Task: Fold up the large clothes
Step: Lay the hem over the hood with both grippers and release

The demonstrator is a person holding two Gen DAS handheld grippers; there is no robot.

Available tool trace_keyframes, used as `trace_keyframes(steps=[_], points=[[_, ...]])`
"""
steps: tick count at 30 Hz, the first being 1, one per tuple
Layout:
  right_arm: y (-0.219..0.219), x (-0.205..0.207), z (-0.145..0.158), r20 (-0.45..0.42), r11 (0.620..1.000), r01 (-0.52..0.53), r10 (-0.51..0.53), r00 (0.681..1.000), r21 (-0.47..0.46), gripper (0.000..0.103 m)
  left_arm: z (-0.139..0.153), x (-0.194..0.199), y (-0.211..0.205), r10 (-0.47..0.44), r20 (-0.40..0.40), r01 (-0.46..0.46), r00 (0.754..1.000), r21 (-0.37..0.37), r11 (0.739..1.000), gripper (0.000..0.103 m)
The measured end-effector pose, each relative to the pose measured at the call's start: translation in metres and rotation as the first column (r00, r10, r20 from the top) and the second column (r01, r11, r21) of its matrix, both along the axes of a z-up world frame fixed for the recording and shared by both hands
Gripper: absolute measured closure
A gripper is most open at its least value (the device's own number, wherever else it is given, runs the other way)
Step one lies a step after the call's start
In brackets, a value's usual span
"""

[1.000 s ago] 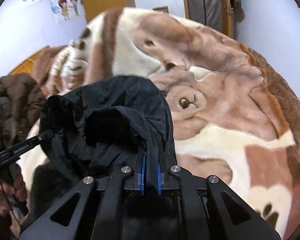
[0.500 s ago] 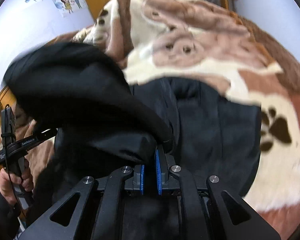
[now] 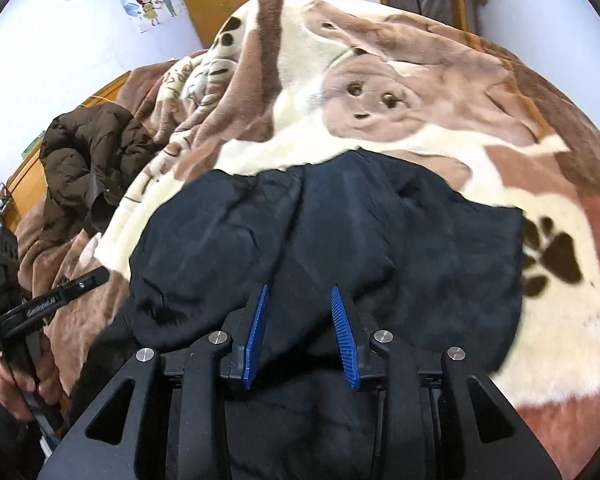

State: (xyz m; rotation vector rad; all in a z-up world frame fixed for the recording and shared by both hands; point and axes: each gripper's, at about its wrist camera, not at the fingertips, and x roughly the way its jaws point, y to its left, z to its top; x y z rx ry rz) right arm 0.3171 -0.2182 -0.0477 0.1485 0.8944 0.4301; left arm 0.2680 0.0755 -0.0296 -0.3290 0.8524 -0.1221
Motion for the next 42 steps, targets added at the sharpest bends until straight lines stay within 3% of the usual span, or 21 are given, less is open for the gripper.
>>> trace_keyframes(steps=[5, 8, 15, 24, 30, 32, 35, 39, 42], points=[[0.02, 0.012, -0.065, -0.125, 0.998, -0.028, 0.02, 0.992, -0.064, 0.069, -0.073, 0.012, -0.026, -0.055, -0.151, 0.061, 0.987, 0.035, 0.998, 0.072], [0.021, 0.006, -0.085, -0.122, 0.997, -0.028, 0.019, 0.992, -0.066, 0.07, -0.099, 0.006, -0.031, -0.045, -0.158, 0.056, 0.986, 0.061, 0.997, 0.072], [0.032, -0.001, -0.103, -0.159, 0.993, -0.012, -0.006, 0.987, -0.113, 0.07, -0.096, 0.007, -0.043, -0.018, -0.182, 0.039, 0.983, 0.113, 0.993, 0.072], [0.039, 0.005, -0.117, -0.166, 0.989, -0.023, -0.001, 0.986, -0.144, 0.07, -0.116, 0.021, -0.056, -0.003, -0.196, 0.033, 0.981, 0.149, 0.988, 0.072], [0.031, -0.005, -0.09, -0.161, 0.989, -0.029, 0.006, 0.987, -0.145, 0.07, -0.091, 0.008, -0.055, -0.045, -0.17, 0.07, 0.984, 0.141, 0.987, 0.072], [0.019, -0.015, -0.075, -0.129, 0.99, -0.019, 0.001, 0.992, -0.139, 0.07, -0.075, -0.002, -0.053, -0.065, -0.159, 0.086, 0.985, 0.129, 0.988, 0.072], [0.004, -0.024, -0.034, -0.011, 0.994, 0.0, -0.001, 1.0, -0.108, 0.07, -0.047, -0.011, -0.047, -0.086, -0.083, 0.096, 0.993, 0.12, 0.988, 0.072], [-0.002, 0.007, -0.01, 0.075, 0.993, 0.049, -0.041, 0.996, -0.104, 0.069, -0.02, 0.02, -0.032, -0.043, 0.013, 0.04, 0.999, 0.16, 0.986, 0.067], [-0.001, 0.039, -0.014, 0.068, 0.989, 0.087, -0.08, 0.995, -0.117, 0.069, -0.024, 0.062, -0.011, 0.031, 0.003, -0.031, 1.0, 0.174, 0.984, 0.067]])
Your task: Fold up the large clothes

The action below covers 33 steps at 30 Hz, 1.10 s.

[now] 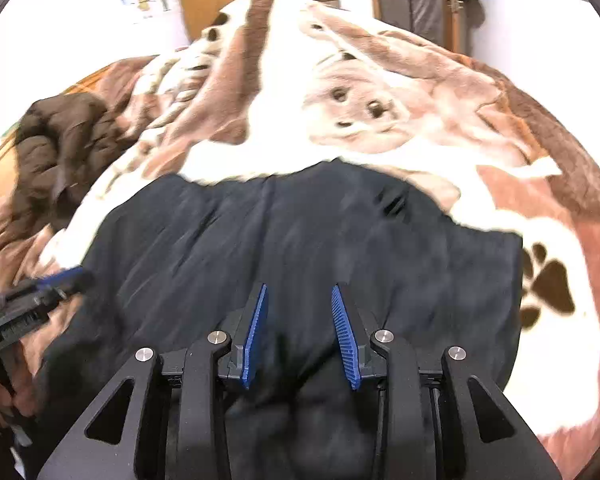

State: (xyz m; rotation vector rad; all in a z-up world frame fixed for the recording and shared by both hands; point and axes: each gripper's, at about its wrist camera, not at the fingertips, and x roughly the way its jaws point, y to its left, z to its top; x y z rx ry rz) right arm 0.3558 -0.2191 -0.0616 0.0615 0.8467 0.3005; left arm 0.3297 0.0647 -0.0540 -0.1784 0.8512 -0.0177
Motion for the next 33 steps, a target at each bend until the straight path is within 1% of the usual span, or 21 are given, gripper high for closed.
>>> trace_keyframes(steps=[1, 2, 3, 4, 5, 6, 8, 10, 12, 13, 15, 16, 18, 20, 23, 25, 28, 29, 30, 31, 33], points=[[-0.002, 0.014, -0.011, -0.03, 1.0, 0.015, -0.015, 0.999, -0.006, 0.069, -0.006, 0.011, 0.008, 0.017, -0.017, -0.017, 1.0, -0.003, 1.0, 0.067], [-0.003, 0.019, -0.02, -0.052, 0.999, 0.029, -0.03, 0.998, -0.023, 0.069, -0.018, 0.024, 0.013, 0.033, -0.044, -0.034, 0.998, -0.005, 0.999, 0.067], [-0.005, 0.027, -0.037, -0.095, 0.999, 0.037, -0.039, 0.995, -0.029, 0.069, -0.028, 0.03, 0.018, 0.04, -0.066, -0.04, 0.997, -0.008, 0.999, 0.067], [-0.011, 0.029, -0.046, -0.114, 0.999, 0.036, -0.038, 0.993, -0.016, 0.069, -0.04, 0.034, 0.02, 0.037, -0.085, -0.039, 0.996, -0.019, 0.999, 0.067], [-0.014, 0.027, -0.055, -0.113, 0.999, 0.036, -0.036, 0.993, 0.0, 0.069, -0.05, 0.032, 0.019, 0.034, -0.09, -0.037, 0.995, -0.025, 0.999, 0.067], [-0.016, 0.026, -0.058, -0.104, 0.999, 0.034, -0.034, 0.994, 0.0, 0.069, -0.056, 0.032, 0.017, 0.029, -0.082, -0.031, 0.996, -0.018, 0.999, 0.067], [-0.013, 0.021, -0.062, -0.075, 0.999, 0.024, -0.026, 0.997, -0.029, 0.069, -0.06, 0.03, 0.014, 0.023, -0.062, -0.022, 0.998, 0.003, 1.0, 0.067], [-0.011, 0.023, -0.063, -0.076, 0.999, 0.015, -0.018, 0.997, -0.046, 0.069, -0.058, 0.027, 0.012, 0.023, -0.06, -0.023, 0.998, -0.001, 1.0, 0.067], [-0.011, 0.027, -0.055, -0.097, 0.999, 0.021, -0.024, 0.995, -0.04, 0.069, -0.054, 0.025, 0.011, 0.027, -0.077, -0.026, 0.997, 0.006, 1.0, 0.067], [-0.013, 0.024, -0.044, -0.098, 0.999, 0.03, -0.034, 0.995, -0.041, 0.069, -0.047, 0.019, 0.01, 0.024, -0.07, -0.024, 0.997, 0.001, 1.0, 0.068], [-0.012, 0.015, -0.027, -0.066, 0.999, 0.038, -0.039, 0.997, -0.026, 0.069, -0.028, 0.006, 0.009, 0.004, -0.02, -0.004, 1.0, -0.027, 1.0, 0.068], [-0.012, 0.006, -0.013, -0.027, 1.0, 0.03, -0.03, 0.999, 0.004, 0.069, -0.019, 0.0, 0.007, -0.012, 0.005, 0.013, 1.0, -0.032, 0.999, 0.068], [-0.006, -0.002, 0.002, 0.015, 1.0, 0.005, -0.006, 1.0, 0.029, 0.067, -0.013, -0.005, 0.001, -0.04, 0.032, 0.04, 0.999, -0.007, 0.999, 0.068], [0.006, 0.001, 0.006, 0.026, 1.0, -0.026, 0.026, 0.999, 0.017, 0.067, -0.015, 0.004, -0.001, -0.036, 0.025, 0.035, 0.999, 0.025, 0.999, 0.068], [0.015, 0.018, 0.005, 0.026, 0.999, -0.036, 0.036, 0.999, -0.007, 0.067, -0.02, 0.026, 0.011, 0.008, 0.008, -0.008, 1.0, 0.002, 1.0, 0.068], [0.01, 0.03, 0.007, 0.026, 1.0, -0.011, 0.01, 1.0, 0.01, 0.067, -0.015, 0.04, 0.016, 0.013, 0.011, -0.013, 1.0, 0.003, 1.0, 0.068], [0.001, 0.037, 0.02, 0.074, 0.996, 0.064, -0.059, 0.996, -0.069, 0.067, -0.011, 0.054, 0.015, -0.001, 0.027, 0.0, 1.0, 0.025, 1.0, 0.068], [-0.002, 0.036, 0.021, 0.087, 0.993, 0.082, -0.075, 0.993, -0.079, 0.067, -0.011, 0.056, 0.015, -0.009, 0.032, 0.008, 0.999, 0.024, 1.0, 0.068], [-0.006, 0.036, 0.024, 0.103, 0.991, 0.105, -0.096, 0.99, -0.08, 0.067, -0.01, 0.057, 0.015, -0.013, 0.034, 0.012, 0.999, 0.027, 1.0, 0.068], [-0.009, 0.038, 0.024, 0.107, 0.993, 0.106, -0.1, 0.989, -0.051, 0.067, -0.014, 0.061, 0.015, -0.014, 0.029, 0.013, 0.999, 0.031, 0.999, 0.068], [-0.006, 0.046, 0.018, 0.087, 0.998, 0.058, -0.057, 0.995, -0.004, 0.067, -0.022, 0.07, 0.014, -0.01, 0.014, 0.009, 1.0, 0.025, 1.0, 0.068]])
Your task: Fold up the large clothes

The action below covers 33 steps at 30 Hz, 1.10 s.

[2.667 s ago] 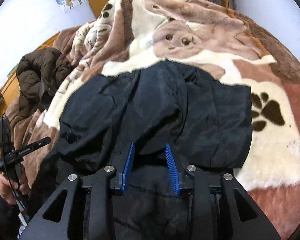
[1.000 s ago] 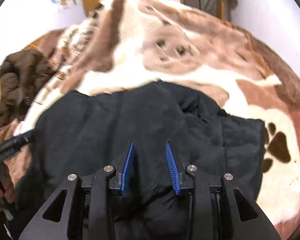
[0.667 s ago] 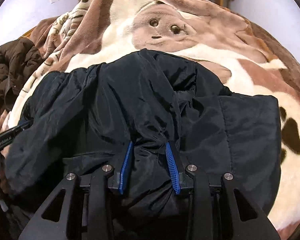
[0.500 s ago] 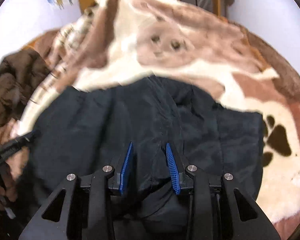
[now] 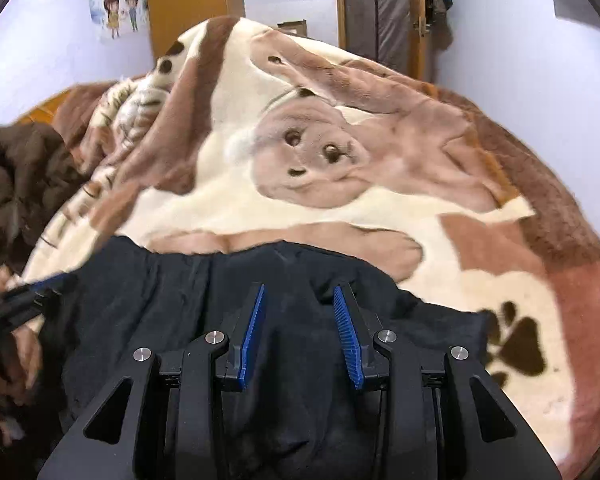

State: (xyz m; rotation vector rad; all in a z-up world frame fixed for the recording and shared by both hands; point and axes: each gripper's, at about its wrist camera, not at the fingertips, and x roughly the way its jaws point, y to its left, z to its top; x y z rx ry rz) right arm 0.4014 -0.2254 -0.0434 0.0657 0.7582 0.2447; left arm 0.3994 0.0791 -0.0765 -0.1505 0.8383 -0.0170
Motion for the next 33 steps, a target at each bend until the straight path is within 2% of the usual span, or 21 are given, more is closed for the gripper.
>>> trace_keyframes(steps=[2, 4, 5, 8, 10, 12, 14, 16, 19, 22, 25, 26, 29, 33], points=[[0.01, 0.015, -0.02, -0.049, 0.998, -0.055, 0.056, 0.997, 0.02, 0.067, -0.012, 0.008, 0.0, 0.007, -0.021, -0.007, 1.0, -0.013, 1.0, 0.068], [0.012, 0.033, -0.053, -0.131, 0.999, -0.029, 0.024, 0.991, -0.037, 0.067, -0.021, 0.011, 0.0, 0.012, -0.033, -0.013, 0.999, -0.025, 1.0, 0.067], [0.008, 0.037, -0.068, -0.16, 0.999, -0.022, 0.017, 0.987, -0.033, 0.067, -0.024, 0.011, -0.001, 0.007, -0.033, -0.009, 0.999, -0.032, 0.999, 0.067], [-0.005, 0.035, -0.089, -0.177, 1.0, -0.009, 0.012, 0.984, 0.016, 0.069, -0.029, 0.01, -0.007, -0.006, -0.037, 0.005, 0.999, -0.022, 1.0, 0.067], [-0.002, 0.033, -0.086, -0.186, 1.0, -0.011, 0.01, 0.982, -0.008, 0.069, -0.025, 0.008, -0.008, -0.008, -0.042, 0.007, 0.999, -0.01, 1.0, 0.067], [-0.001, 0.028, -0.072, -0.2, 1.0, -0.004, -0.002, 0.98, -0.025, 0.069, -0.015, 0.0, -0.006, -0.001, -0.041, -0.001, 0.999, -0.032, 0.999, 0.068], [0.0, 0.015, -0.049, -0.157, 1.0, -0.01, 0.007, 0.988, -0.02, 0.069, 0.002, -0.02, -0.004, -0.009, 0.004, 0.009, 1.0, -0.05, 0.999, 0.068], [0.003, -0.01, -0.021, -0.085, 0.999, -0.043, 0.045, 0.995, 0.025, 0.069, 0.013, -0.043, -0.004, -0.016, 0.037, 0.018, 0.999, -0.069, 0.997, 0.067], [0.017, -0.05, 0.003, -0.014, 0.988, -0.128, 0.129, 0.992, 0.083, 0.069, 0.018, -0.078, -0.008, -0.038, 0.062, 0.044, 0.997, -0.099, 0.994, 0.067], [0.041, -0.061, -0.018, -0.072, 0.978, -0.2, 0.205, 0.976, 0.061, 0.069, -0.001, -0.094, -0.02, -0.076, 0.003, 0.076, 0.997, -0.102, 0.992, 0.068], [0.049, -0.045, -0.065, -0.184, 0.983, -0.184, 0.182, 0.966, 0.01, 0.069, -0.027, -0.089, -0.028, -0.078, -0.062, 0.073, 0.995, -0.073, 0.995, 0.067], [0.047, -0.042, -0.072, -0.178, 0.983, -0.181, 0.18, 0.967, 0.01, 0.069, -0.031, -0.087, -0.028, -0.074, -0.064, 0.069, 0.995, -0.077, 0.995, 0.067], [0.045, -0.036, -0.071, -0.191, 0.985, -0.17, 0.17, 0.967, 0.014, 0.069, -0.026, -0.083, -0.027, -0.061, -0.083, 0.053, 0.995, -0.091, 0.994, 0.067], [0.038, -0.058, -0.04, -0.164, 0.988, -0.151, 0.153, 0.975, 0.024, 0.069, -0.002, -0.108, -0.03, -0.08, -0.049, 0.075, 0.996, -0.096, 0.993, 0.068]])
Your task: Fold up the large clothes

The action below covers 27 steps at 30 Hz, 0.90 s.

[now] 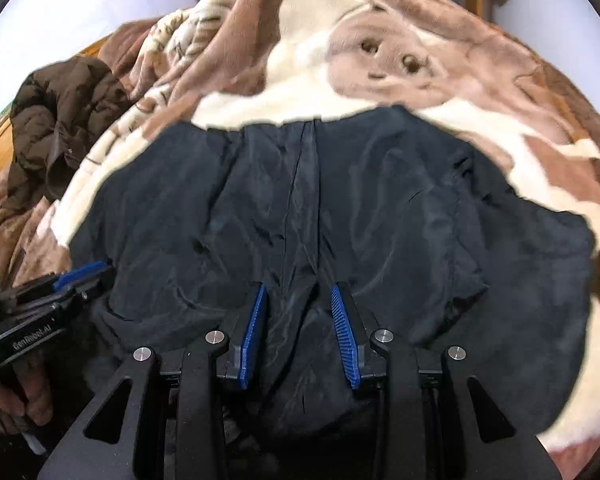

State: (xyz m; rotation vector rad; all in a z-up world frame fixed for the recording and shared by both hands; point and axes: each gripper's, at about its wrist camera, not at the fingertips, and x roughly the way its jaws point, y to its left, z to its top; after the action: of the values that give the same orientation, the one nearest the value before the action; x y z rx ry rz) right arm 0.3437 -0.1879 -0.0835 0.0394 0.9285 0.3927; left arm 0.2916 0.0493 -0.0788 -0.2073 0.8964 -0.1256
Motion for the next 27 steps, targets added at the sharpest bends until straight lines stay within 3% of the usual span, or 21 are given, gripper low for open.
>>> trace_keyframes(steps=[3, 6, 9, 12, 27], points=[[-0.01, -0.034, 0.016, 0.051, 0.999, -0.014, 0.011, 0.999, 0.049, 0.069, 0.013, -0.03, -0.006, -0.027, 0.035, 0.028, 0.999, -0.023, 0.999, 0.067], [-0.003, -0.045, 0.002, 0.025, 0.999, -0.03, 0.029, 0.999, 0.032, 0.069, -0.002, -0.038, -0.017, -0.052, 0.0, 0.052, 0.999, -0.029, 0.998, 0.067], [0.004, -0.031, -0.037, -0.065, 1.0, -0.021, 0.02, 0.998, -0.014, 0.069, -0.035, -0.029, -0.024, -0.034, -0.084, 0.032, 0.996, -0.026, 0.999, 0.067], [0.007, -0.021, -0.054, -0.076, 0.999, -0.019, 0.016, 0.997, -0.039, 0.069, -0.049, -0.021, -0.025, -0.006, -0.104, 0.003, 0.995, -0.029, 1.0, 0.067], [0.005, -0.02, -0.062, -0.09, 1.0, -0.004, 0.002, 0.996, -0.023, 0.069, -0.056, -0.012, -0.035, 0.001, -0.101, 0.001, 0.995, 0.022, 1.0, 0.067]])
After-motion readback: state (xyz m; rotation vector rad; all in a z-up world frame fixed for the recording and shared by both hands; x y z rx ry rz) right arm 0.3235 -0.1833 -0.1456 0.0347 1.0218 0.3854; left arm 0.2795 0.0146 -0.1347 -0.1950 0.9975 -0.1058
